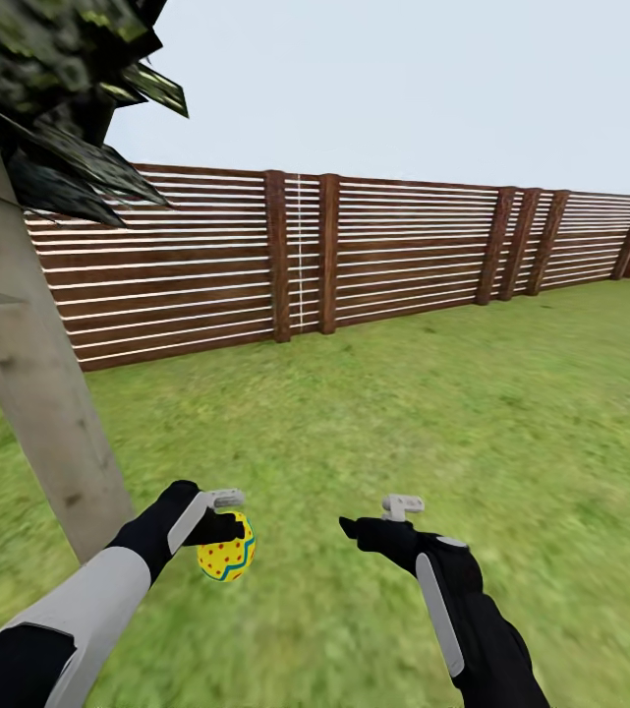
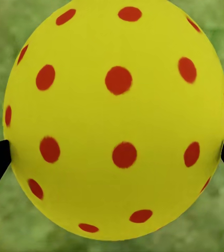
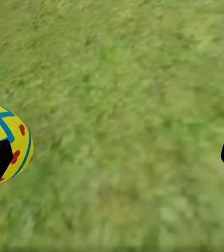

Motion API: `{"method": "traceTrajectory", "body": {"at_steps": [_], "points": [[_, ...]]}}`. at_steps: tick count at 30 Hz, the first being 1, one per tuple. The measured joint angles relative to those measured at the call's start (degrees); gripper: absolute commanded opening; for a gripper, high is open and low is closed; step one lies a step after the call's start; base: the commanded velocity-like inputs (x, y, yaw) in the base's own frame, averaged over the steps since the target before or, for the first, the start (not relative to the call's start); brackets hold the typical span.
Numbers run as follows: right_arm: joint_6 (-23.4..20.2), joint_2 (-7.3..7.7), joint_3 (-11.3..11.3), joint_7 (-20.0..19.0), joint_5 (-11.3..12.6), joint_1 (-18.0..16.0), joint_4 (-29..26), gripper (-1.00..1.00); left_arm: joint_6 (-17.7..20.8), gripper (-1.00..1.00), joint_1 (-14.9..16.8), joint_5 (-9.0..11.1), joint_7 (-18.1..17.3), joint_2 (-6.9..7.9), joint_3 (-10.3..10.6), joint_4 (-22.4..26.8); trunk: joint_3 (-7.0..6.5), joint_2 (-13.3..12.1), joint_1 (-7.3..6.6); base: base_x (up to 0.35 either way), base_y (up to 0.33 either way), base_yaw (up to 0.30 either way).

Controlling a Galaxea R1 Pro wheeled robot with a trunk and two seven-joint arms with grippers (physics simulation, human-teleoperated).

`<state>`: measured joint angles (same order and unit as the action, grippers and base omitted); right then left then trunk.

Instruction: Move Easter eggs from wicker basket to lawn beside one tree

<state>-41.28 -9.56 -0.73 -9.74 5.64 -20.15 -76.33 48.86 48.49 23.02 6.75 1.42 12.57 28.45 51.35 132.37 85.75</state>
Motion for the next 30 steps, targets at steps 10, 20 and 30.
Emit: {"method": "traceTrajectory", "body": {"at_steps": [10,20,30], "points": [[0.00,0.00,0.00,0.00,-0.01,-0.03,0.04,1.00,-0.94,-1.00,-0.01,0.00,0.00,0.00,0.00,0.01,1.70,4.01,2.20,0.000,0.000,-0.026],[0.01,-0.02,0.00,0.01,-0.01,-0.03,0.01,1.00,-1.12,-1.00,-0.01,-0.02,0.00,0.00,0.00,0.01,3.50,8.02,4.39,0.000,0.000,0.000],[0.00,0.00,0.00,0.00,0.08,-0.03,-0.08,1.00,-1.16,-1.00,-0.02,-0.05,0.02,-0.01,0.00,0.10,4.98,10.85,5.97,0.000,0.000,0.000]]}}
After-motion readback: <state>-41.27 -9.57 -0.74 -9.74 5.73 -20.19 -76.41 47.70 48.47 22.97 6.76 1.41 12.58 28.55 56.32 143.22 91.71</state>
